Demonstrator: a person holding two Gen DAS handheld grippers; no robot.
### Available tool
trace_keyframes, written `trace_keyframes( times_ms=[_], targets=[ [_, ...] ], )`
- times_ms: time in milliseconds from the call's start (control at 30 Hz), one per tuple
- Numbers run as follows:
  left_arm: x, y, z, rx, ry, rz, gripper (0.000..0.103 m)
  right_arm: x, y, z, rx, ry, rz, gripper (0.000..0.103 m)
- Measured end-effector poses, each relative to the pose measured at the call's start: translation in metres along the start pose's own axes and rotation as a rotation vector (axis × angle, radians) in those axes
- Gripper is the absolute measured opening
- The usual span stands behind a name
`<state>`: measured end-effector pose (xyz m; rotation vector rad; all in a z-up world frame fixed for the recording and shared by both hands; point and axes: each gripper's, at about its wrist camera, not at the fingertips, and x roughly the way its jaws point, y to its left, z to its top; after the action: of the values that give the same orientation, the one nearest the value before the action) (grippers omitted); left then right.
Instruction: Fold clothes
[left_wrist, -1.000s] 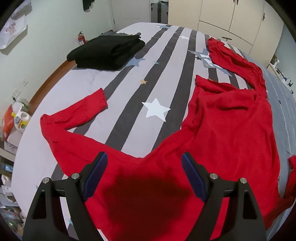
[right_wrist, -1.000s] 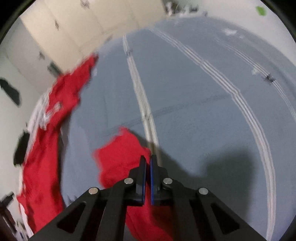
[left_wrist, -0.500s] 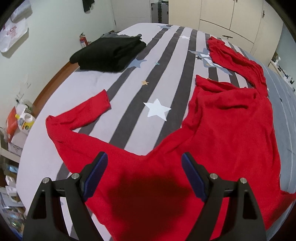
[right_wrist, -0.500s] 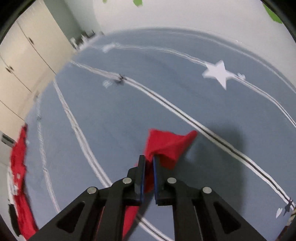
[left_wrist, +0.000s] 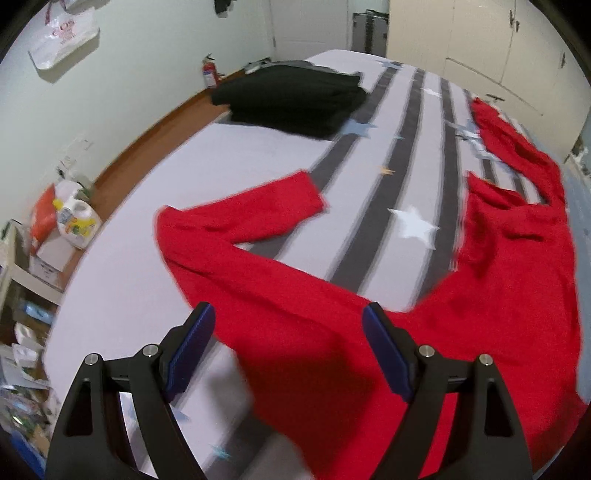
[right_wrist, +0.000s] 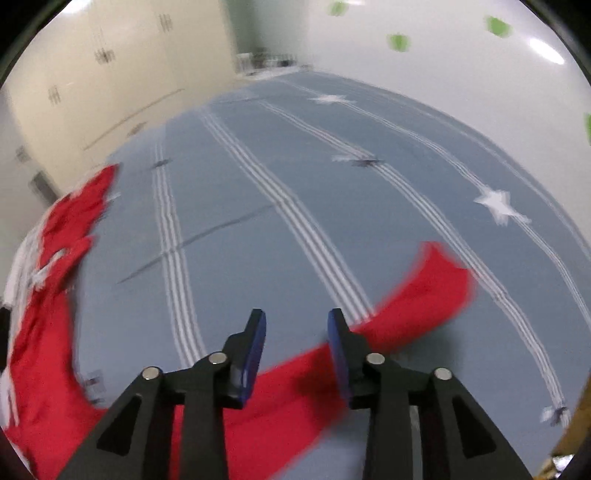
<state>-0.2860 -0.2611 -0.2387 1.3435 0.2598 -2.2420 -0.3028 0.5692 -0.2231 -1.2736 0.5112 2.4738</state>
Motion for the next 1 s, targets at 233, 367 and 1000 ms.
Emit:
trace_keyframes(
  times_ms=[233,367,1000],
  targets=[
    [0.055,0.064,0.038,0.074,-0.02,0.06,0.08,0.017,0.155,-0.043,-0.126,0.054,0.196,0.032],
    [0.097,0.085,0.069,0.141,-0.022,0.0,0.08,0.021,0.23,-0.071,-0.232,0.08,0.247,0.032],
    [0.191,0.113,0.102,0.291,0.164,-0.278,0.004,0.049,0.329,-0.133,-0.259,0.168,0.227,0.032]
  ],
)
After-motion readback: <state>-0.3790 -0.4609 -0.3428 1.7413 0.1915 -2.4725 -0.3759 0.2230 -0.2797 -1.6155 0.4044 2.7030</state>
